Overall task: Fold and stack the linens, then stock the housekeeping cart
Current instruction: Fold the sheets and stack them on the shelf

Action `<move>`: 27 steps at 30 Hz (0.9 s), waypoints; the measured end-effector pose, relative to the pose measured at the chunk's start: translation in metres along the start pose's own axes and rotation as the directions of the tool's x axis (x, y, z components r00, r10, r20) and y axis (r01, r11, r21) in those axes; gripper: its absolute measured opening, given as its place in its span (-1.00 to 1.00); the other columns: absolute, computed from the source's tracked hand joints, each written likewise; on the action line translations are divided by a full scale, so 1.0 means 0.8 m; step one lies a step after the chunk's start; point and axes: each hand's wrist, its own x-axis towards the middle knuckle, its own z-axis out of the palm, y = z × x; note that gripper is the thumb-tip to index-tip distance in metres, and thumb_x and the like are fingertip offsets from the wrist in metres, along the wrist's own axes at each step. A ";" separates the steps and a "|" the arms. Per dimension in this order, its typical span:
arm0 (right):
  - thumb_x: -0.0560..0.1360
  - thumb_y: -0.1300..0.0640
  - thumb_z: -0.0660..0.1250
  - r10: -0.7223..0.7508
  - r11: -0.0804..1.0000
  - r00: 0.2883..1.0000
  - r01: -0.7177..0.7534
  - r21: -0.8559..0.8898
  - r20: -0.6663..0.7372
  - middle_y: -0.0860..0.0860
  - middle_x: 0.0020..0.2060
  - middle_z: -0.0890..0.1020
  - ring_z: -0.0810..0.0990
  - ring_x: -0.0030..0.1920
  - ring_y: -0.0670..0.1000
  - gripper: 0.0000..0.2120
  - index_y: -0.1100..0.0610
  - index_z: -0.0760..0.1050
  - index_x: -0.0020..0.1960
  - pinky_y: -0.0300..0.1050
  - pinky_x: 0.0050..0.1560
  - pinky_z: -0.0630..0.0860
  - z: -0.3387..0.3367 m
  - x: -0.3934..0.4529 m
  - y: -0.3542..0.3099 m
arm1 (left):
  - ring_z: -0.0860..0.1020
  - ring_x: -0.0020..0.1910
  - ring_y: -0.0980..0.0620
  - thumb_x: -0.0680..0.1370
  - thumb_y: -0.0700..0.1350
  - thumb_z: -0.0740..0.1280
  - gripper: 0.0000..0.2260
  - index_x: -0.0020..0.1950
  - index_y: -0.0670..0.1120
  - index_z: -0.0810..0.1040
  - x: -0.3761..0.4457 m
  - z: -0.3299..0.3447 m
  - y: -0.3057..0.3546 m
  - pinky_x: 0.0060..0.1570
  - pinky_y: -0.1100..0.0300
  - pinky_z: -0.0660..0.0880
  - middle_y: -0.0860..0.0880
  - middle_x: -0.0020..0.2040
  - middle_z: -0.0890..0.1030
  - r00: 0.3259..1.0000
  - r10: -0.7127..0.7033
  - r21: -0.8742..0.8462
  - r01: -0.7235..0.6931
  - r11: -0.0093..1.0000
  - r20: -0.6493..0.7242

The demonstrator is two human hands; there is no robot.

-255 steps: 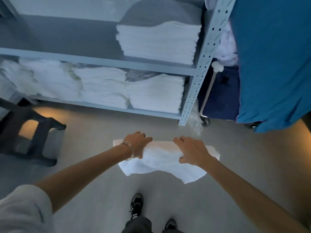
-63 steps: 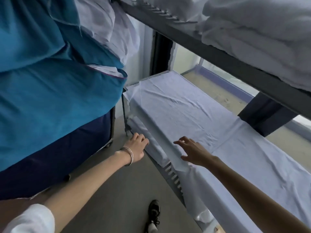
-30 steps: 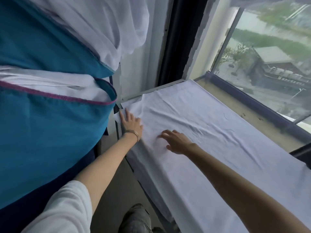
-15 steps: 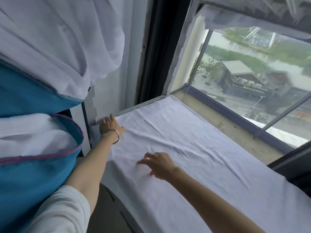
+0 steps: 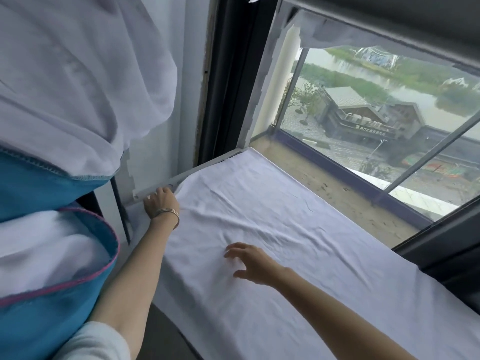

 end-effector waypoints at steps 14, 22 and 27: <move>0.32 0.37 0.41 -0.307 0.823 0.897 0.083 -0.562 -0.317 0.04 0.37 0.44 0.37 0.39 0.17 -0.33 -0.04 0.42 0.36 0.11 0.17 0.46 -0.096 0.061 -0.014 | 0.52 -0.47 -0.04 0.22 -0.28 0.37 -0.88 -0.33 -0.08 0.60 -0.163 -0.073 0.055 -0.54 0.24 0.38 -0.03 -0.46 0.53 0.697 0.665 0.172 -0.644 0.745 -0.270; 0.18 0.40 0.47 -0.347 0.671 0.937 0.227 -0.705 -0.028 -0.03 -0.43 0.60 0.60 -0.40 0.01 -0.73 0.04 0.56 -0.35 -0.07 -0.02 0.57 -0.118 -0.013 0.020 | 0.58 -0.36 -0.07 0.04 -0.35 0.47 -0.48 -0.05 -0.11 0.43 -0.243 -0.107 0.057 -0.56 0.22 0.43 -0.06 -0.39 0.56 0.777 0.629 0.109 -0.625 0.773 -0.005; 0.41 0.33 0.14 -0.376 0.756 0.896 0.149 -0.638 -0.236 -0.01 -0.44 0.50 0.46 -0.46 0.06 -0.73 0.08 0.49 -0.36 -0.21 -0.37 0.43 -0.094 -0.105 0.039 | 0.34 0.30 -0.09 0.54 -0.26 0.21 -0.65 0.31 -0.01 0.40 -0.288 -0.114 0.058 0.12 0.07 0.44 -0.06 0.28 0.42 0.787 0.489 0.160 -0.575 0.803 0.376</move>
